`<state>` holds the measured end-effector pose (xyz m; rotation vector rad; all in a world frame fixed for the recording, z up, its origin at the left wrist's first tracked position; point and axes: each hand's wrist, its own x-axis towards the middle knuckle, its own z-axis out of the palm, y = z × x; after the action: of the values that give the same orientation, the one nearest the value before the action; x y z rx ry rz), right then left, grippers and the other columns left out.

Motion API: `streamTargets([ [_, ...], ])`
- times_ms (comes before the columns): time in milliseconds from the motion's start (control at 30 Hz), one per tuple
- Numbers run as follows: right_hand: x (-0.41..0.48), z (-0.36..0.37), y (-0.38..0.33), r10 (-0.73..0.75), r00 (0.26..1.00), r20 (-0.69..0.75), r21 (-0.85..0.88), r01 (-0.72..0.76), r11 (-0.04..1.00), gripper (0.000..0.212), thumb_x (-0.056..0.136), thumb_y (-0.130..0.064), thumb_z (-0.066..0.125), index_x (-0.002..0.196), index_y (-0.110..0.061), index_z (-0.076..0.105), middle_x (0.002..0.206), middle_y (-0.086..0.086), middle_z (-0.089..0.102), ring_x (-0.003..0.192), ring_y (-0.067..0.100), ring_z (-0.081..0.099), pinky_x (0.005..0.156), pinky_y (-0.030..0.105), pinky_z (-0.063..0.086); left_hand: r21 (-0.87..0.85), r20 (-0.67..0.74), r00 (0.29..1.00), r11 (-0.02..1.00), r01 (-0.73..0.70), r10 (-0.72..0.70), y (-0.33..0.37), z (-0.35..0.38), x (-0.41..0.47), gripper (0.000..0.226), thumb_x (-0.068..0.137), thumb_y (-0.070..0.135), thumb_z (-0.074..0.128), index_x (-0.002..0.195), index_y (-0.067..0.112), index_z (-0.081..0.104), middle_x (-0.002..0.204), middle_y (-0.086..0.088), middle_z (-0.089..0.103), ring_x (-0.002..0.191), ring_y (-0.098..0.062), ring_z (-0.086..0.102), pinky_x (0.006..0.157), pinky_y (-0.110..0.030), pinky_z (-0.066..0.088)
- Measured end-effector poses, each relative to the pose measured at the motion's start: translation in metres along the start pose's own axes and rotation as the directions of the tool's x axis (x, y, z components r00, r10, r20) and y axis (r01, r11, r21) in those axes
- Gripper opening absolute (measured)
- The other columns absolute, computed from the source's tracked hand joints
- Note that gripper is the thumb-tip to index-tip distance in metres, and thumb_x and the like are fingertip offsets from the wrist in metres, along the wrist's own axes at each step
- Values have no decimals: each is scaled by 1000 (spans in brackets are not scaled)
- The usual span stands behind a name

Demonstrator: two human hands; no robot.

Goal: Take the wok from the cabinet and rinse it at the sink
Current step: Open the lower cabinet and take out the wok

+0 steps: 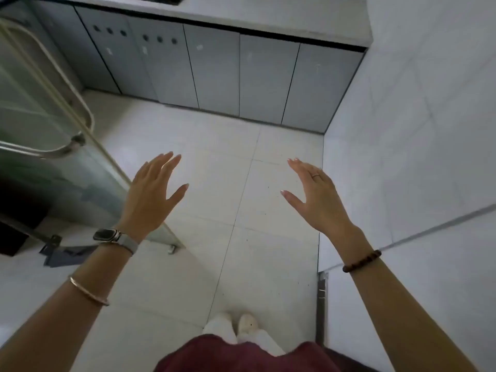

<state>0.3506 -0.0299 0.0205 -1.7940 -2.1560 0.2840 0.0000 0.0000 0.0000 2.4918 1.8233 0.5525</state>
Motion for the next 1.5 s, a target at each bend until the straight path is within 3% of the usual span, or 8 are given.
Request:
streamTargets([
  [467, 86, 24, 35, 49, 998, 50, 34, -51, 998, 65, 96, -45, 49, 152, -26, 23, 157, -3, 28, 144, 15, 23, 119, 39, 20, -43, 2, 997, 996, 77, -77, -20, 44, 85, 61, 94, 40, 52, 145, 14, 34, 151, -8, 37, 140, -26, 32, 115, -46, 29],
  [1067, 323, 35, 50, 69, 997, 22, 43, -70, 997, 64, 96, -44, 49, 151, -25, 24, 157, -4, 28, 143, 14, 23, 120, 38, 18, -171, 9, 984, 969, 177, -178, -95, 92, 295, 59, 93, 39, 53, 145, 16, 35, 150, -6, 37, 140, -25, 31, 115, -45, 28],
  [1267, 390, 42, 64, 49, 998, 41, 50, -51, 997, 64, 96, -43, 50, 151, -24, 25, 156, -3, 30, 142, 14, 25, 118, 41, 22, -208, -4, 963, 942, 263, -270, -121, 105, 344, 59, 94, 38, 52, 145, 14, 35, 150, -8, 38, 139, -26, 32, 114, -44, 29],
  [1500, 491, 56, 91, -25, 998, 64, 41, 22, 999, 64, 96, -45, 48, 152, -26, 23, 157, -4, 28, 143, 15, 25, 120, 33, 13, -152, -36, 950, 942, 300, -309, -148, 122, 420, 59, 94, 40, 52, 144, 15, 35, 149, -7, 38, 138, -26, 34, 114, -41, 29],
])
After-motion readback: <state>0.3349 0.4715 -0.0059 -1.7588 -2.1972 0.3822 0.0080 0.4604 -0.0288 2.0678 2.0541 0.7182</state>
